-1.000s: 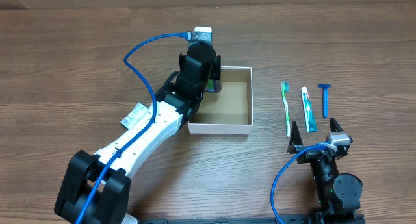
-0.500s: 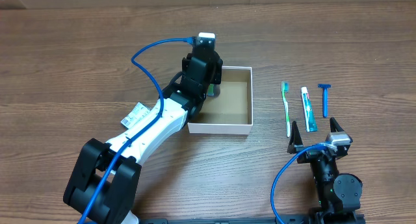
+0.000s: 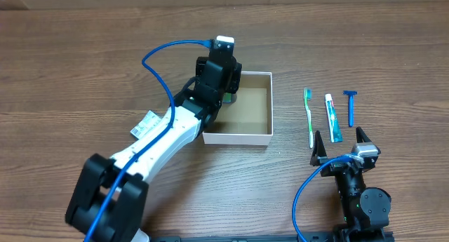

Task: Pack container
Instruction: 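Release the bottle in the box's back-left corner and withdraw left gripper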

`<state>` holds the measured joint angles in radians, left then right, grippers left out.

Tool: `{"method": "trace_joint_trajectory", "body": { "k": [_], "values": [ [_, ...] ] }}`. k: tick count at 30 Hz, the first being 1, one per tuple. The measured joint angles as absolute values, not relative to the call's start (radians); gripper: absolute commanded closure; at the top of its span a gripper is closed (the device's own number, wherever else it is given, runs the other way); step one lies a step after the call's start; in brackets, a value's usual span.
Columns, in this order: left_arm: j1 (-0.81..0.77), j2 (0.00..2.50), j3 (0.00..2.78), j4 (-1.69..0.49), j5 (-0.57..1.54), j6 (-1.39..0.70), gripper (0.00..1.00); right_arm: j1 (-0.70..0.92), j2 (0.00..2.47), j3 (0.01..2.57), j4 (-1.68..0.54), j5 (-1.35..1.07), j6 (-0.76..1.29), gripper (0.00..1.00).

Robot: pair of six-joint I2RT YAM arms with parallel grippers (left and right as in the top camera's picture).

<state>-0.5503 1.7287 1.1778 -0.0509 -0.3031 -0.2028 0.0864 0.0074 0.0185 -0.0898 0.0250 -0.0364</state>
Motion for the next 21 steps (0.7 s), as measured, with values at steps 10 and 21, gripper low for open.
{"method": "trace_joint_trajectory", "body": {
  "k": [10, 21],
  "values": [
    [-0.550, 1.394, 1.200, -0.614, -0.276, -0.161, 0.00, 0.086, 0.007, 0.019, -0.090, 0.023, -0.036, 0.00],
    [-0.455, 1.354, 1.199, -1.061, -0.269, -0.204, 0.00, 0.087, 0.007, 0.019, -0.090, 0.023, -0.037, 0.00]
  ]
}}
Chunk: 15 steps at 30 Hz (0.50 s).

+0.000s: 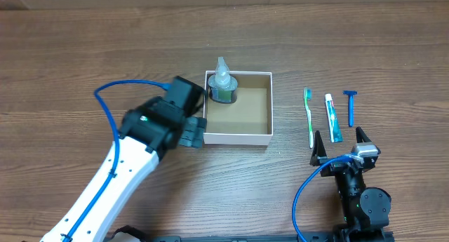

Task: Pack container
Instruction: 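Release the bottle in the box's back-left corner and withdraw left gripper, then lower the left gripper and grasp the green soap bar packet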

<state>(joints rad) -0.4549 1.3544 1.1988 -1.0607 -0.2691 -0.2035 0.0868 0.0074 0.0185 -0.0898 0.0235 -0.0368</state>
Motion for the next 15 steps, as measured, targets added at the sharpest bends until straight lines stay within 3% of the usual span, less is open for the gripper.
{"method": "trace_joint_trajectory", "body": {
  "k": [3, 10, 15],
  "values": [
    [-0.359, 1.354, 1.199, -1.071, -0.262, -0.198, 0.04, 0.086, 0.007, 0.019, -0.090, 0.023, -0.037, 0.00],
    [-0.122, 1.355, 1.199, -1.073, -0.088, -0.009, 0.00, 0.086, 0.007, 0.019, -0.091, 0.023, -0.037, 0.00],
    [-0.050, 1.377, 1.198, -1.073, -0.042, 0.110, 0.00, 0.086, 0.007, 0.019, -0.091, 0.023, -0.036, 0.00]
  ]
}}
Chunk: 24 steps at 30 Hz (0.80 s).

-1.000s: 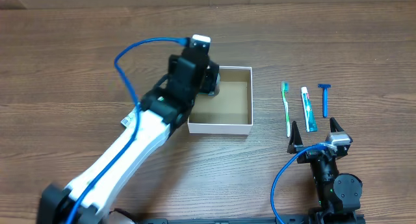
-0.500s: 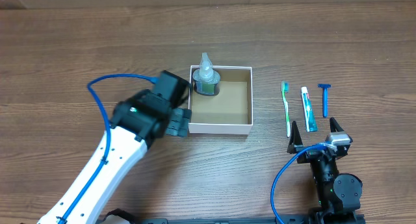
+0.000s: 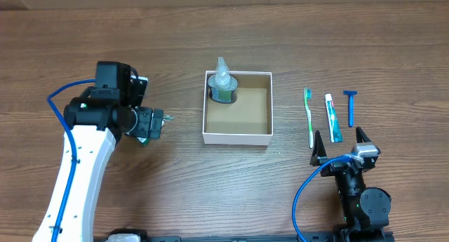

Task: Pack container
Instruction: 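Lower the left gripper and grasp the green soap bar packet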

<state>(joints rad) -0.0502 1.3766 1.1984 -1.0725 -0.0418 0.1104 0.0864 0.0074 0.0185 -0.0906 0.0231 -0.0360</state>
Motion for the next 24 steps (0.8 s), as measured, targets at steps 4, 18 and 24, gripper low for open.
{"method": "trace_joint_trajectory", "body": {
  "k": [4, 18, 24],
  "values": [
    [-0.050, 1.452, 1.196, -1.049, -0.017, 0.166, 0.00, 0.086, 0.007, 0.019, -0.090, 0.023, -0.036, 0.00],
    [-0.050, 1.787, 1.184, -0.893, 0.047, 0.389, 0.00, 0.086, 0.007, 0.019, -0.091, 0.023, -0.036, 0.00],
    [-0.033, 1.822, 1.184, -0.846, 0.022, 0.422, 0.00, 0.086, 0.007, 0.019, -0.090, 0.023, -0.036, 0.00]
  ]
}}
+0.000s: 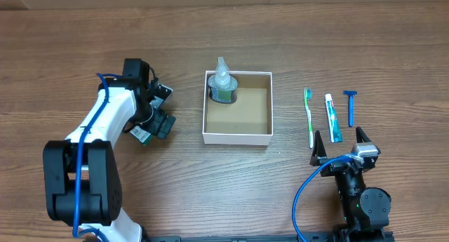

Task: Pack container
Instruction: 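Lower the left gripper and grasp the green soap bar packet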

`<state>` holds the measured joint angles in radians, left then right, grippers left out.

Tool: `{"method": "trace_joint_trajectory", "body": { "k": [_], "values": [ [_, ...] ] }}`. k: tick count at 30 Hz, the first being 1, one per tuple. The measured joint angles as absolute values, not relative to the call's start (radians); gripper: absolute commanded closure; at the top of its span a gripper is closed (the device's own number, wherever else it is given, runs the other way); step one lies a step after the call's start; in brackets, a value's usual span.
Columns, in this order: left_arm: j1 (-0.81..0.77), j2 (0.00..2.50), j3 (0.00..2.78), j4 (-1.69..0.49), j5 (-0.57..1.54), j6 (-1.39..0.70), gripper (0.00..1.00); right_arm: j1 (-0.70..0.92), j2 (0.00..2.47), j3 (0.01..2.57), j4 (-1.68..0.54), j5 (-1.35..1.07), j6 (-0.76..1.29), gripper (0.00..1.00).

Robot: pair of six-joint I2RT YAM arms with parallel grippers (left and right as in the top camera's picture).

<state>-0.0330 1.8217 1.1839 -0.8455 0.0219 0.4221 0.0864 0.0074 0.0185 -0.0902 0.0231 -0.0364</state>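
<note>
A white open box [237,135] stands at the table's middle. In its far left corner a clear bottle [223,85] with green liquid stands upright. My left gripper [164,109] is left of the box, apart from it, open and empty. A green toothbrush [309,117], a toothpaste tube [332,118] and a blue razor [350,106] lie side by side right of the box. My right gripper [340,144] rests open just in front of them, with the tube's near end close to the gap between its fingers.
The wooden table [84,45] carries only these things. The left arm's white links [105,126] fold back toward the front left. A blue cable [302,193] loops beside the right arm's base at the front edge.
The left arm has folded back toward its base, and its gripper now sits a little nearer the box and further from the front edge. The bottle, box and right arm have not moved.
At first my left gripper was over the box's far left corner, hiding it. Then the bottle stood there alone and the gripper was just outside the box's left wall. It was then further left, and now the arm is folded back.
</note>
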Motion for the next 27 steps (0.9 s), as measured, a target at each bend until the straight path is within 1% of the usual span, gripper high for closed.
{"method": "trace_joint_trajectory", "body": {
  "k": [8, 11, 23, 26, 27],
  "values": [
    [0.048, 1.834, 1.184, -0.831, 0.026, 0.451, 0.00, 0.086, 0.007, 0.019, -0.090, 0.023, -0.036, 0.00],
    [0.080, 1.834, 1.184, -0.830, 0.076, 0.479, 0.00, 0.087, 0.007, 0.019, -0.090, 0.023, -0.036, 0.00],
    [0.085, 1.834, 1.163, -0.812, 0.133, 0.578, 0.00, 0.086, 0.007, 0.019, -0.091, 0.023, -0.037, 0.00],
    [0.085, 1.834, 1.139, -0.780, 0.136, 0.594, 0.02, 0.086, 0.007, 0.019, -0.090, 0.023, -0.037, 0.00],
    [0.085, 1.834, 1.135, -0.775, 0.136, 0.600, 0.08, 0.086, 0.007, 0.019, -0.091, 0.023, -0.036, 0.00]
  ]
}}
